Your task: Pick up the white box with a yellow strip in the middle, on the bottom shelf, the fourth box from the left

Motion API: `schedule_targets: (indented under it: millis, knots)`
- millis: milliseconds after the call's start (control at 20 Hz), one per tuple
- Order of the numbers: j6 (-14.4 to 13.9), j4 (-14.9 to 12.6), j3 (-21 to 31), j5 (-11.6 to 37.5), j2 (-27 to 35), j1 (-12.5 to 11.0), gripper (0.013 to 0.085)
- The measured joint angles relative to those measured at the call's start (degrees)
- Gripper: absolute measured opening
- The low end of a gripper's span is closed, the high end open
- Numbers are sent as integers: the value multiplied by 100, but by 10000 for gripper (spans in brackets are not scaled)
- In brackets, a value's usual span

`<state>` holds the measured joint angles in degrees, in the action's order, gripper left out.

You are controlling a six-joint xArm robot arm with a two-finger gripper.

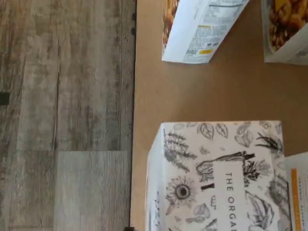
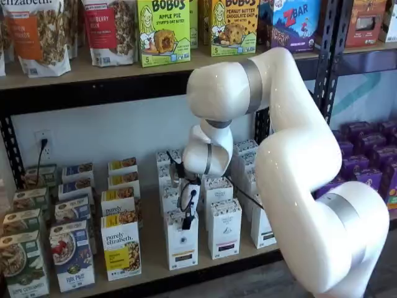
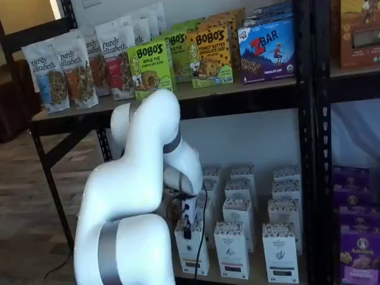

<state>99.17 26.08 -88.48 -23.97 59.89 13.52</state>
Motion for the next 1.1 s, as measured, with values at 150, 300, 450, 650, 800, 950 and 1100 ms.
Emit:
schedule_targets:
  millis: [150,300,450,650,800,950,1100]
  knots:
    - [-259,-318,-177,-101,119,-35,850]
    - [-437,-540,-288,-237,181,-63,850]
    - [-611,-743,-336,-336,210,-71,850]
    - [-740,-878,-309,-369,203,-56,850]
    - [-760,-882,-295,-400,201,-37,850]
    - [-741,-835,-274,-353,214,-9,850]
    - [-665,-733,-216,-169,228,19,850]
